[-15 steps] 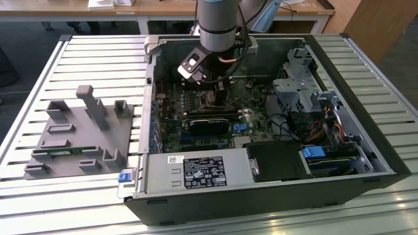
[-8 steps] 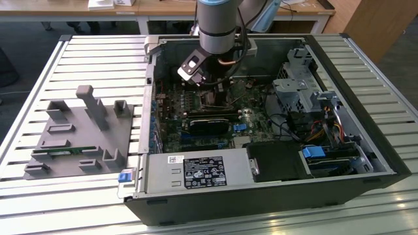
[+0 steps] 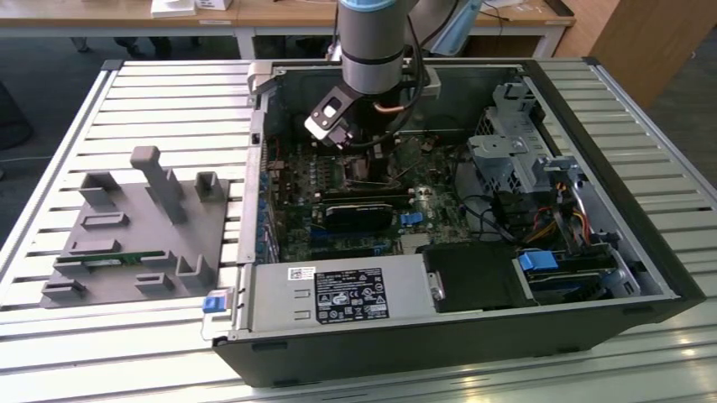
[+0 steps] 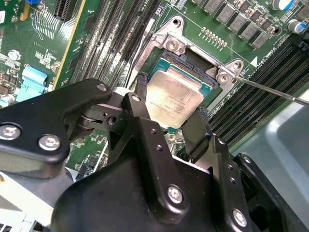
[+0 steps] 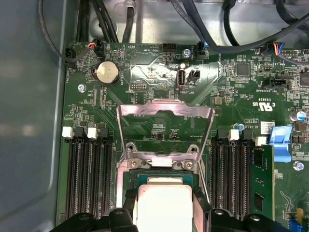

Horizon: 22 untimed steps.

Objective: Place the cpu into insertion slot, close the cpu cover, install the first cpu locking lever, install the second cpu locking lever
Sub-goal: 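Place the cpu into insertion slot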

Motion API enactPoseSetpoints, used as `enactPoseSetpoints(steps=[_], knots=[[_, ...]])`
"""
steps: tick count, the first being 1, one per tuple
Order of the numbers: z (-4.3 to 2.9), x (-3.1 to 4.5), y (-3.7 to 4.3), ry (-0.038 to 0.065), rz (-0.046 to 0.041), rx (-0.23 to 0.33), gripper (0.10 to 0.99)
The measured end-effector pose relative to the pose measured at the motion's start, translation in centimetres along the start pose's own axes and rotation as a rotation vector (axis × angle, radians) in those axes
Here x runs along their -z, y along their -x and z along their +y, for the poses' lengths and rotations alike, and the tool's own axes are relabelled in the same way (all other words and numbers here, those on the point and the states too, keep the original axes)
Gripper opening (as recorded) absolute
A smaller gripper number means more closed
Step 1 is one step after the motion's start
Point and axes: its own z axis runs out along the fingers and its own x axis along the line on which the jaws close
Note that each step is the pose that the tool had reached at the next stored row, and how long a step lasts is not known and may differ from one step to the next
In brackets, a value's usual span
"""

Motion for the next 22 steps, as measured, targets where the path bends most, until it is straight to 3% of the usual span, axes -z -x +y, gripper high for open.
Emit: enactPoseSetpoints(steps=[22], knots=[[-0.07, -0.74, -0.29, -0.001, -0.0006, 0.000, 0.537]])
